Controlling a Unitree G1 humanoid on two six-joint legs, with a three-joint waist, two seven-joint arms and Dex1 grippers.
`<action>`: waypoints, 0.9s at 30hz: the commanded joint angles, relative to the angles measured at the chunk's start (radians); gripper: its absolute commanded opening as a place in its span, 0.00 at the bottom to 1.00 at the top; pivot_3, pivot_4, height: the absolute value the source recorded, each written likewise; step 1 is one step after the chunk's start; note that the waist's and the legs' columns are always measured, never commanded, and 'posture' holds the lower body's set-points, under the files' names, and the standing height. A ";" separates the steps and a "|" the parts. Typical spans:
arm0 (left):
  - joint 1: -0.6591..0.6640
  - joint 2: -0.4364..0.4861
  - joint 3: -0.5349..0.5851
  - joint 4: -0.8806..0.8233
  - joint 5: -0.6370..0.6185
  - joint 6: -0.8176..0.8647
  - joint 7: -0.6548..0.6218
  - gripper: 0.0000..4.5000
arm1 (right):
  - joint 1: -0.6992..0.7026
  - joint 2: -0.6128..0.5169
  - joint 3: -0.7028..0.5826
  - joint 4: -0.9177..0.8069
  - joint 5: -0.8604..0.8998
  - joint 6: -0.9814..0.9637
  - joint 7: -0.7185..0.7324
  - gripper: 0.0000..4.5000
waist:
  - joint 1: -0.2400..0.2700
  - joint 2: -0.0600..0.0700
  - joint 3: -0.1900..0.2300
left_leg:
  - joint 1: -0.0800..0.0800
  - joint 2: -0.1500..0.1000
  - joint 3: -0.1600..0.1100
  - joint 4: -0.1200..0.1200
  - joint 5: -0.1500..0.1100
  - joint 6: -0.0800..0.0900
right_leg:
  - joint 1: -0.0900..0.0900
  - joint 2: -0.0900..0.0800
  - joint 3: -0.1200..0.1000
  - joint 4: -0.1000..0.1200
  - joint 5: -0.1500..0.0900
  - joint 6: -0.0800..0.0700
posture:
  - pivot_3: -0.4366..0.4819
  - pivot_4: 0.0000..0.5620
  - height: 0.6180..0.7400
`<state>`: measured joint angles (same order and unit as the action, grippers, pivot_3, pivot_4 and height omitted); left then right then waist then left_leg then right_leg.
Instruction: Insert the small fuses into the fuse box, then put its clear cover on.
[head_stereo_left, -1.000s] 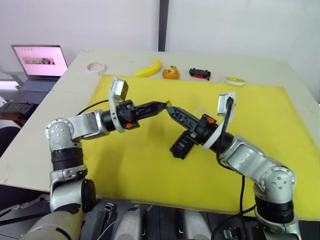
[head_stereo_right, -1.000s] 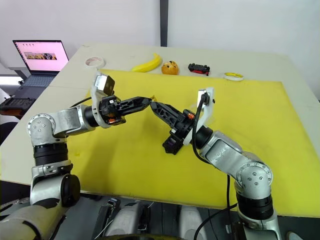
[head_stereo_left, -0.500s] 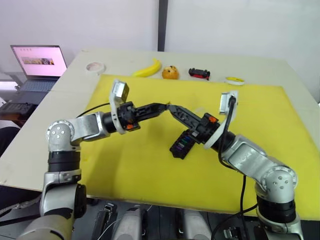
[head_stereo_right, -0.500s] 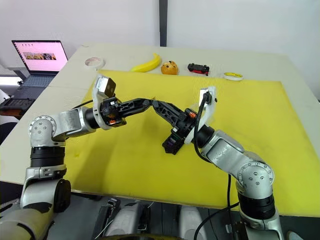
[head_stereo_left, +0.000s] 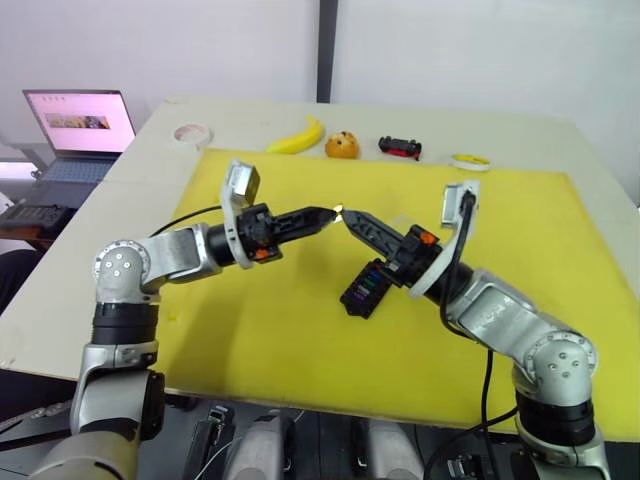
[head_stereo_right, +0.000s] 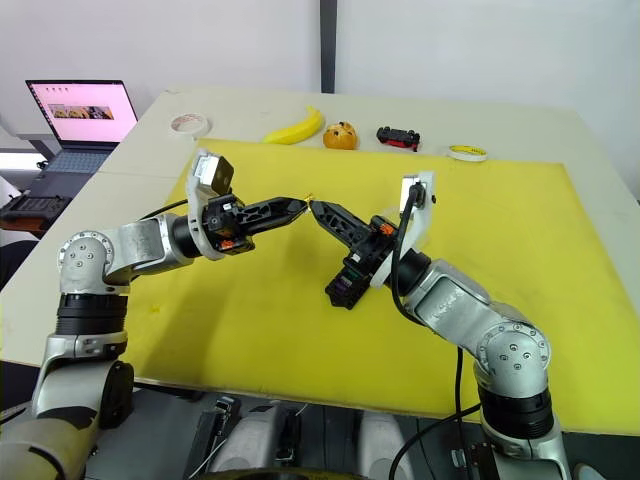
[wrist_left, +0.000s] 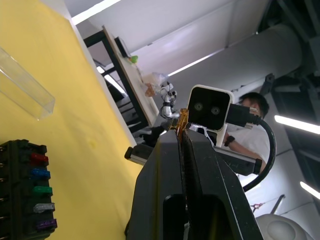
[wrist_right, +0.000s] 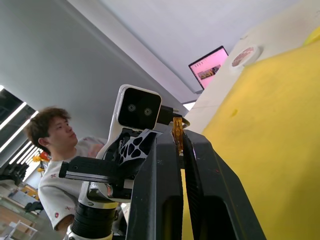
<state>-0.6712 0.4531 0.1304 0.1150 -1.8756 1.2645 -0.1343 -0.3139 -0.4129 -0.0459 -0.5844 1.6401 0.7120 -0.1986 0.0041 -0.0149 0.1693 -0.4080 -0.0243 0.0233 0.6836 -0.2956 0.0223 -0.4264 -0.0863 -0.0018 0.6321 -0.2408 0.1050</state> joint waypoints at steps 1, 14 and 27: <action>-0.012 0.004 -0.015 -0.017 -0.014 -0.009 -0.012 0.00 | -0.006 -0.009 -0.003 -0.036 0.049 -0.013 0.008 0.03 | 0.000 0.000 0.000 | 0.000 0.000 0.000 0.000 0.000 0.000 | 0.000 0.000 0.000 0.000 0.000 0.000 | 0.48 0.27 1.00; -0.115 0.287 -0.194 -0.178 0.581 -0.114 -0.626 0.70 | 0.032 -0.230 -0.119 -0.100 0.132 0.018 -0.004 0.00 | 0.000 0.000 0.002 | -0.001 0.001 0.000 0.000 0.000 0.001 | 0.000 0.004 0.000 -0.001 0.000 -0.001 | 0.48 0.27 1.00; -0.261 0.200 -0.543 0.069 1.443 -0.961 -1.194 0.99 | 0.072 -0.564 -0.006 -0.103 -0.517 0.091 0.298 0.00 | 0.009 0.000 0.002 | -0.001 0.003 0.004 0.000 -0.002 0.004 | 0.001 0.003 0.001 -0.006 -0.005 -0.008 | 0.48 0.27 1.00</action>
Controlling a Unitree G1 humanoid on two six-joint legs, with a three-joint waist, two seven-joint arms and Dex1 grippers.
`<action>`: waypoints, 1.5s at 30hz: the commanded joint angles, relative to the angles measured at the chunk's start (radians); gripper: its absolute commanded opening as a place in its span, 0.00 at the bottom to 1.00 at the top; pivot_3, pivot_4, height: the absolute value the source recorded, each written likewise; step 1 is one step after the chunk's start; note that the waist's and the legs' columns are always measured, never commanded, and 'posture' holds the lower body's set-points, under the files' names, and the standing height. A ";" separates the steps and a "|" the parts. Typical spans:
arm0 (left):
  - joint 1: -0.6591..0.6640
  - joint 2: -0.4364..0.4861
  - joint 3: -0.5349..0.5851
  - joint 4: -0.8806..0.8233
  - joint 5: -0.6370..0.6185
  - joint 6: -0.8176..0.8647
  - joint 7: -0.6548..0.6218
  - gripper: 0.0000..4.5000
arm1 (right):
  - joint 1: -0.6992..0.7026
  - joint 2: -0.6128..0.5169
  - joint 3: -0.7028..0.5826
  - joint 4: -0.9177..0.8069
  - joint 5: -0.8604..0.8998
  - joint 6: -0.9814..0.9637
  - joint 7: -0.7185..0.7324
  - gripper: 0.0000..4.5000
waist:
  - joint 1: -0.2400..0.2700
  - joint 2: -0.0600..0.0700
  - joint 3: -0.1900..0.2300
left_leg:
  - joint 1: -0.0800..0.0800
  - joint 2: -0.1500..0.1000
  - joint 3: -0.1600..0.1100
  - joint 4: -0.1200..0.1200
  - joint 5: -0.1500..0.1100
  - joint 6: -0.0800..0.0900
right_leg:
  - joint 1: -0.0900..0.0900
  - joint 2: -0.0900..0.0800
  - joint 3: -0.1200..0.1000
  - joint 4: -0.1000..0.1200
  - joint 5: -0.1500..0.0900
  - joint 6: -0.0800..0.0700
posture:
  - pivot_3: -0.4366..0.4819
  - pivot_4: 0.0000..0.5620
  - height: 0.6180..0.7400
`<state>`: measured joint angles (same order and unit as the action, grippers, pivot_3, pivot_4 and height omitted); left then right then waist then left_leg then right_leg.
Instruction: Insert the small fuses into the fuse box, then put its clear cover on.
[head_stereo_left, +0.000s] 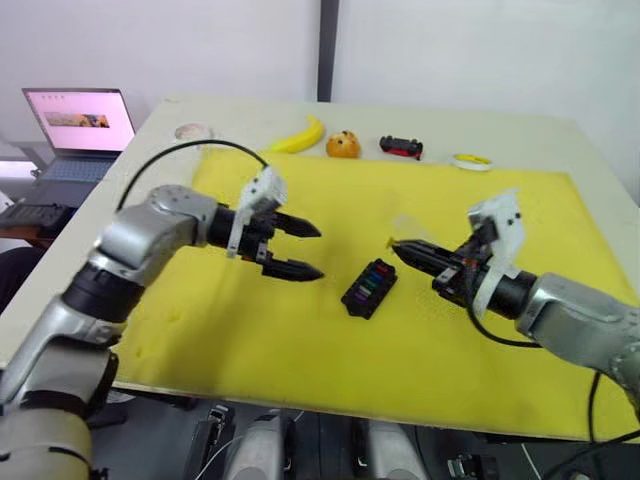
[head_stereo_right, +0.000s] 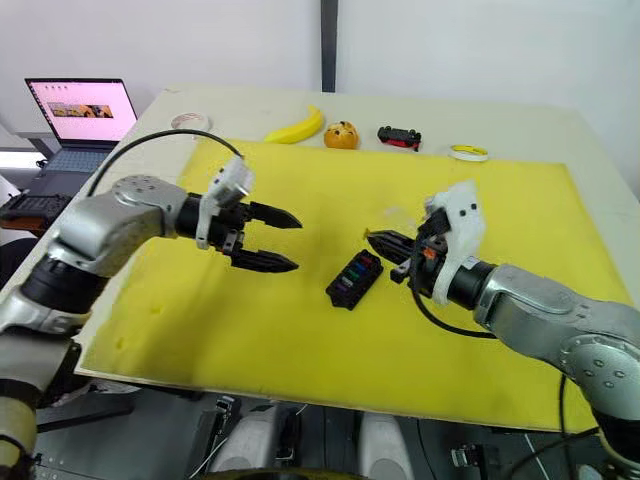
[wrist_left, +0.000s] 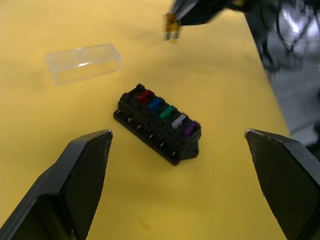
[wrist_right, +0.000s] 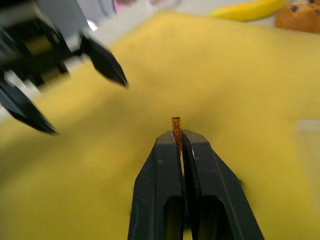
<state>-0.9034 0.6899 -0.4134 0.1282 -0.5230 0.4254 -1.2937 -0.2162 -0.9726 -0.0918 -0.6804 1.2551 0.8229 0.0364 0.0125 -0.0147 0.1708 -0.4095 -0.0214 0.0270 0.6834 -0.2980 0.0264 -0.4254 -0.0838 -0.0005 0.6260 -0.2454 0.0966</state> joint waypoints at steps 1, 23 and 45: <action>-0.032 -0.053 0.004 0.077 0.111 -0.148 -0.048 0.99 | -0.030 -0.004 0.055 -0.004 -0.172 -0.023 0.083 0.00 | -0.001 0.000 0.000 | 0.000 0.000 0.000 0.000 0.000 0.000 | 0.000 0.000 0.000 0.000 0.000 0.000 | 0.48 0.27 1.00; -0.057 -0.263 0.038 0.250 0.309 -0.312 -0.122 0.99 | -0.098 0.139 0.167 0.143 -0.618 -0.033 0.358 0.00 | -0.001 0.000 0.000 | 0.000 0.000 -0.001 0.001 -0.001 0.001 | -0.001 0.001 -0.001 0.003 0.003 0.006 | 0.48 0.27 1.00; -0.035 -0.275 0.049 0.195 0.320 -0.285 -0.111 0.99 | -0.067 0.216 0.159 0.169 -0.762 -0.022 0.436 0.00 | -0.001 0.000 0.000 | 0.000 0.000 -0.001 0.002 -0.001 0.001 | -0.001 0.002 -0.001 0.004 0.003 0.006 | 0.48 0.27 1.00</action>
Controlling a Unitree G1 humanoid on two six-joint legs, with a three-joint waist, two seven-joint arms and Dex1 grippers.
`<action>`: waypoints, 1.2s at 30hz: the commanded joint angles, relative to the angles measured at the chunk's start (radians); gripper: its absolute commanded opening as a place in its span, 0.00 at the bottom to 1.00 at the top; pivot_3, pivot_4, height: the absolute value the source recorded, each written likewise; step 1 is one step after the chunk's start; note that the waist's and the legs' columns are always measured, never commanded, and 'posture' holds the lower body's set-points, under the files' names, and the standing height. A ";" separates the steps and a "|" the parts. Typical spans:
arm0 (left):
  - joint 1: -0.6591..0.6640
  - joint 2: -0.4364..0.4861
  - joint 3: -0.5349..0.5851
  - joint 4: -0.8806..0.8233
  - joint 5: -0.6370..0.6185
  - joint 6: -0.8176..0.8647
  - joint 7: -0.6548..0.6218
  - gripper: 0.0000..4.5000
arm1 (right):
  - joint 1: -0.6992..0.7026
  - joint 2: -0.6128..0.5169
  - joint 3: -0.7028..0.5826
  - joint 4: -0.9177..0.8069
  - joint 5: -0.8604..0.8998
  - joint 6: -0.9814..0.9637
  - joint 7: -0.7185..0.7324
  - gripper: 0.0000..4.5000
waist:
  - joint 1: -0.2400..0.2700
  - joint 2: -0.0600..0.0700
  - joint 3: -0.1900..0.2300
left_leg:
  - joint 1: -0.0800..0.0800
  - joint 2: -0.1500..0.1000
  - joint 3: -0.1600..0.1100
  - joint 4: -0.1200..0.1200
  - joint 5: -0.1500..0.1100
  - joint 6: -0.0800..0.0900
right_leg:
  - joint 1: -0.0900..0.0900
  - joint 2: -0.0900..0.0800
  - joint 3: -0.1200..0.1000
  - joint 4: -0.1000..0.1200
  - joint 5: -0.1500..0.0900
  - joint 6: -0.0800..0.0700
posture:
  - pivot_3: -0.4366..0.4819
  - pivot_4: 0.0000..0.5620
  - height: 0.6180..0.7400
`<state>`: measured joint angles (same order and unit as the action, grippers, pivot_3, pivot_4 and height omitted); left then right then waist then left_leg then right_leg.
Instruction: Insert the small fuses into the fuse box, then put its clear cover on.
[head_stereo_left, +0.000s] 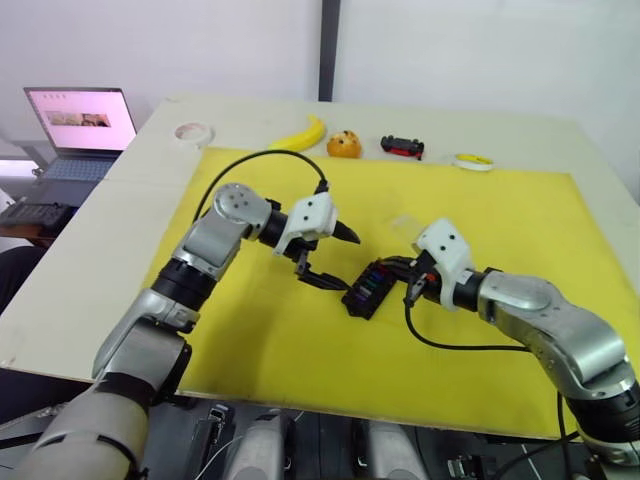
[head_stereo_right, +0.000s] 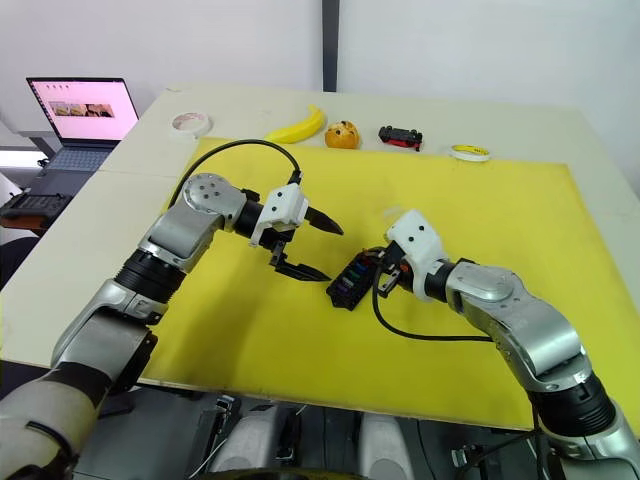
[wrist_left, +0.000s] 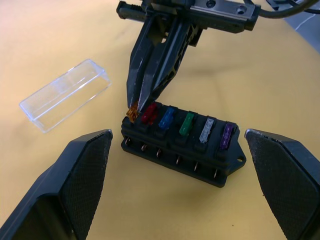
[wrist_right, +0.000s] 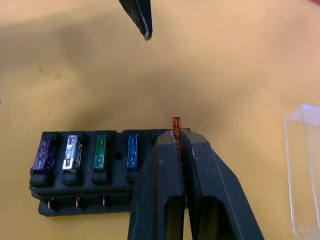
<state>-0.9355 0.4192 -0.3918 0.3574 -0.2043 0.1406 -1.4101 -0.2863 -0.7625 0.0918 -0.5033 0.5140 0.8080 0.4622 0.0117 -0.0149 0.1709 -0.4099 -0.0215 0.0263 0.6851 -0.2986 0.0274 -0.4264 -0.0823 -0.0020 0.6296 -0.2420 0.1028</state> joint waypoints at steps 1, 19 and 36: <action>-0.002 -0.004 0.028 -0.037 0.001 0.002 0.005 0.99 | 0.005 0.005 -0.023 -0.007 -0.026 -0.007 0.011 0.00 | 0.000 0.000 0.000 | 0.000 0.000 0.000 0.000 0.000 0.000 | 0.000 0.000 0.000 0.000 0.000 0.000 | 0.48 0.27 1.00; 0.006 -0.006 0.034 -0.061 0.004 0.024 0.001 0.99 | -0.027 0.019 -0.072 -0.039 -0.027 0.035 0.032 0.00 | 0.000 0.000 0.000 | 0.000 0.000 0.000 0.000 0.000 0.000 | 0.000 0.000 0.000 0.001 0.000 0.000 | 0.48 0.27 1.00; 0.003 -0.015 0.037 -0.034 0.029 0.005 0.012 0.99 | -0.023 0.053 -0.062 -0.030 -0.062 0.054 0.051 0.00 | 0.000 0.000 0.000 | 0.000 0.000 0.000 0.000 0.000 0.000 | 0.000 0.000 0.000 0.001 0.000 0.000 | 0.48 0.27 1.00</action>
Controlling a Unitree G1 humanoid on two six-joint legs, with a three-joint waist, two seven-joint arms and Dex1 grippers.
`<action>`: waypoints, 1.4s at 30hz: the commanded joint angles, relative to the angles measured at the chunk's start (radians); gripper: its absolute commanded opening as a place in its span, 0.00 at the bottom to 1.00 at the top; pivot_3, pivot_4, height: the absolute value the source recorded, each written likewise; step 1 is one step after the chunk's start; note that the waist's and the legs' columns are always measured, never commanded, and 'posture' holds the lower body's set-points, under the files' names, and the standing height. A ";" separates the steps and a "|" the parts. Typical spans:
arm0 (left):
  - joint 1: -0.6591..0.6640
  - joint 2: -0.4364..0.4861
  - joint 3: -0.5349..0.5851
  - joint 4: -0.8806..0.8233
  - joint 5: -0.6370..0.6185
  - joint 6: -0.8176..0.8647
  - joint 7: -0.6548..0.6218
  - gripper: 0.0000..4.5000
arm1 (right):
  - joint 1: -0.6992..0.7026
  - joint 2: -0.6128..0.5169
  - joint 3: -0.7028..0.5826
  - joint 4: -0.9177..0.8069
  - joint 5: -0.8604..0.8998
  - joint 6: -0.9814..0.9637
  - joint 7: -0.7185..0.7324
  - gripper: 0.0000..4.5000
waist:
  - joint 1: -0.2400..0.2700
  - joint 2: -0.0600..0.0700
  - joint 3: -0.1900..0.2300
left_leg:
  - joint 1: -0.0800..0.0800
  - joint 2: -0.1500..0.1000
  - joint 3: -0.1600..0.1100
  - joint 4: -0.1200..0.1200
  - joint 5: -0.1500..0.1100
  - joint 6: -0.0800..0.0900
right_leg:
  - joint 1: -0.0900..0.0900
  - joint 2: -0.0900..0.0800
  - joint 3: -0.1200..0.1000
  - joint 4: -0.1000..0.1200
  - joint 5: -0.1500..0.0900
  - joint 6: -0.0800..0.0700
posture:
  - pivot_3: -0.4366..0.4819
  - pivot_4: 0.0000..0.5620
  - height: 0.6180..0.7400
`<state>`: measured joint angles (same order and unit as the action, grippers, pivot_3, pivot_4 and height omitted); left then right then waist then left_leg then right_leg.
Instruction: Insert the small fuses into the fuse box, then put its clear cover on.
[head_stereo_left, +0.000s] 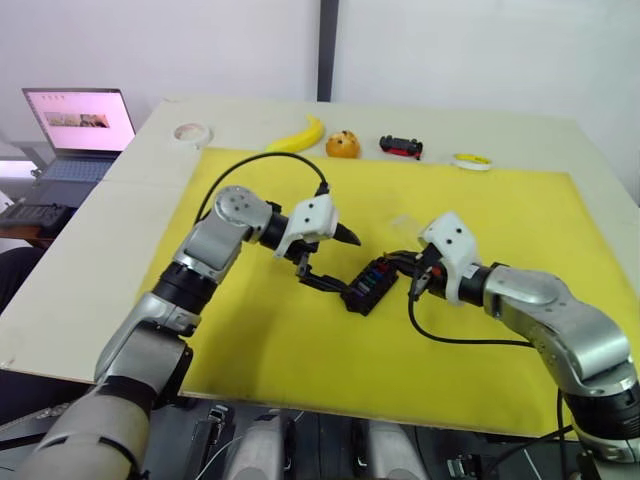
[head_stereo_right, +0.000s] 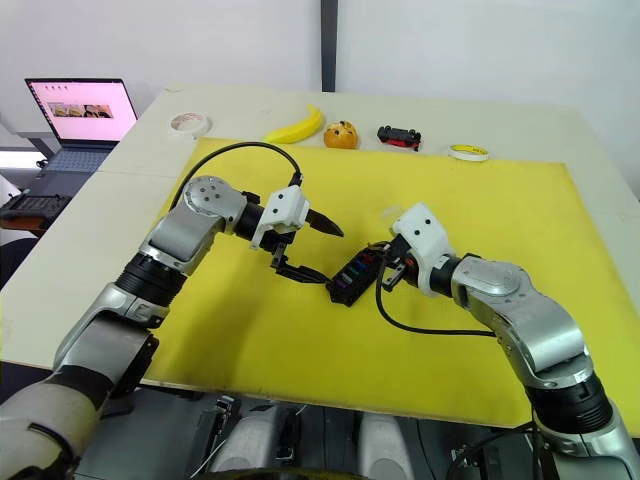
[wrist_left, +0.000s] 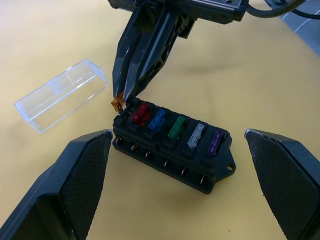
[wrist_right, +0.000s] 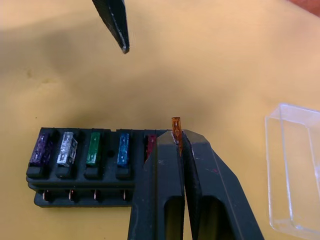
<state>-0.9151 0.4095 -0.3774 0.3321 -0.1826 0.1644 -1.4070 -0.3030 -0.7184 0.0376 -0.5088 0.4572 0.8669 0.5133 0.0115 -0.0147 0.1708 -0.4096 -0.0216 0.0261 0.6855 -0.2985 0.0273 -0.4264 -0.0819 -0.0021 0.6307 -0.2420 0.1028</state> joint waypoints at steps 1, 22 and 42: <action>-0.018 -0.005 0.022 -0.006 0.009 -0.021 0.010 0.99 | -0.005 0.012 -0.008 -0.025 -0.006 -0.003 -0.001 0.00 | 0.000 0.000 0.000 | 0.000 0.000 0.000 0.000 0.000 0.000 | 0.000 0.000 0.000 0.000 0.000 0.000 | 0.48 0.27 1.00; -0.048 -0.058 0.014 0.065 0.051 -0.050 0.016 0.99 | 0.006 0.032 -0.013 -0.032 -0.026 0.007 0.007 0.00 | 0.000 0.000 0.000 | 0.000 0.000 0.000 0.000 0.000 0.000 | 0.000 0.000 0.000 0.000 0.000 0.000 | 0.48 0.27 1.00; -0.035 -0.071 0.011 0.064 0.068 -0.063 0.014 0.99 | 0.010 0.037 -0.016 -0.048 -0.042 0.019 0.013 0.00 | 0.000 0.000 0.000 | 0.000 0.000 0.000 0.000 0.000 0.000 | 0.000 0.000 0.000 0.001 0.000 0.000 | 0.48 0.27 1.00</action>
<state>-0.9395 0.3413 -0.3782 0.4127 -0.1167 0.1184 -1.3922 -0.2817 -0.6786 0.0483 -0.5108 0.3996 0.8851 0.5181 0.0112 -0.0146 0.1707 -0.4093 -0.0218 0.0261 0.6857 -0.2984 0.0272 -0.4264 -0.0817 -0.0021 0.6315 -0.2420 0.1029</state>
